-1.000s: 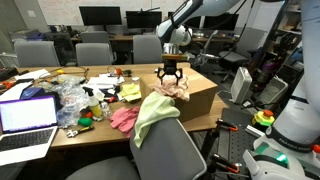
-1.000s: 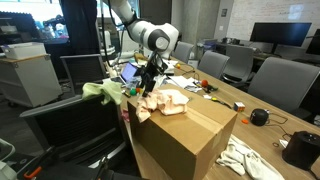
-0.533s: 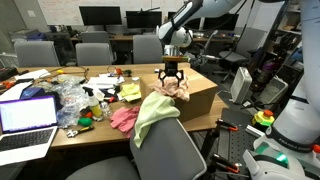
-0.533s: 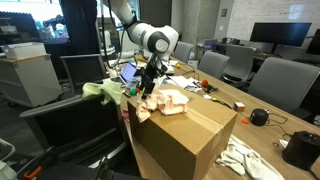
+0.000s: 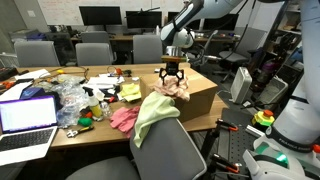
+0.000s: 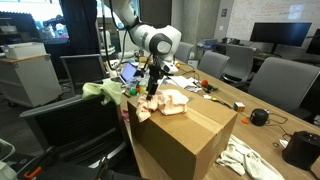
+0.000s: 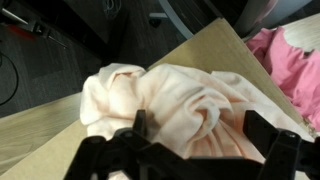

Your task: Take the clothes on the box and put them on the back rest of the chair

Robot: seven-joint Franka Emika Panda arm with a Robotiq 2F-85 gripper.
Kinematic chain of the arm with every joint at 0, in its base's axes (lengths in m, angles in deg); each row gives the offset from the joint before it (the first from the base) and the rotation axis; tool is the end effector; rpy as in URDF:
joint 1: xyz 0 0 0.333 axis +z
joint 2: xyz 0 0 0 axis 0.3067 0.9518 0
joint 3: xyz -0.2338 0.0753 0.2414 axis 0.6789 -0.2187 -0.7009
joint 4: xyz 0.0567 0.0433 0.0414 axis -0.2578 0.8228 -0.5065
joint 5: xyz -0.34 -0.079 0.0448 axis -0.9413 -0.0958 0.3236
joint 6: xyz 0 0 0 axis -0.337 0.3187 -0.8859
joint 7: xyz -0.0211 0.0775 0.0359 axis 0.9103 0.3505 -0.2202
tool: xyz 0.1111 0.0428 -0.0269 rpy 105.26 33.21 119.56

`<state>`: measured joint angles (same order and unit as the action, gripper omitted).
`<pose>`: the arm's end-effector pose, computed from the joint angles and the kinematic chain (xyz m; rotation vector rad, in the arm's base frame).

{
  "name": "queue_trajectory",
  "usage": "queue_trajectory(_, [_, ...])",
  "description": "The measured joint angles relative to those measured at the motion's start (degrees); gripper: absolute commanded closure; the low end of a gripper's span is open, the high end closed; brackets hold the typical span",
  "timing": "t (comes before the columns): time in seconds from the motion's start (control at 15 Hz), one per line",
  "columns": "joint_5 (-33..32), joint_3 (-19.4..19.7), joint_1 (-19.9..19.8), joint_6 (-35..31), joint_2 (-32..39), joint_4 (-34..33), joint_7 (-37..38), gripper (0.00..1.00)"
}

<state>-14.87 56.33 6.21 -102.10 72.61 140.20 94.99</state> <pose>0.5500 -0.1949 0.2819 -2.3670 1.7085 0.4423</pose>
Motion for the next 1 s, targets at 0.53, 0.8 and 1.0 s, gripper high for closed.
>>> queue_trajectory(0.53, [-0.32,0.05,0.5,-2.74,0.0,1.15,5.11,0.77])
queue_trajectory(0.8, [-0.31,0.05,0.5,-2.96,-0.3,1.64,5.97,0.99])
queue_trajectory(1.0, [-0.31,0.05,0.59,-3.71,-1.81,2.69,6.1,0.97])
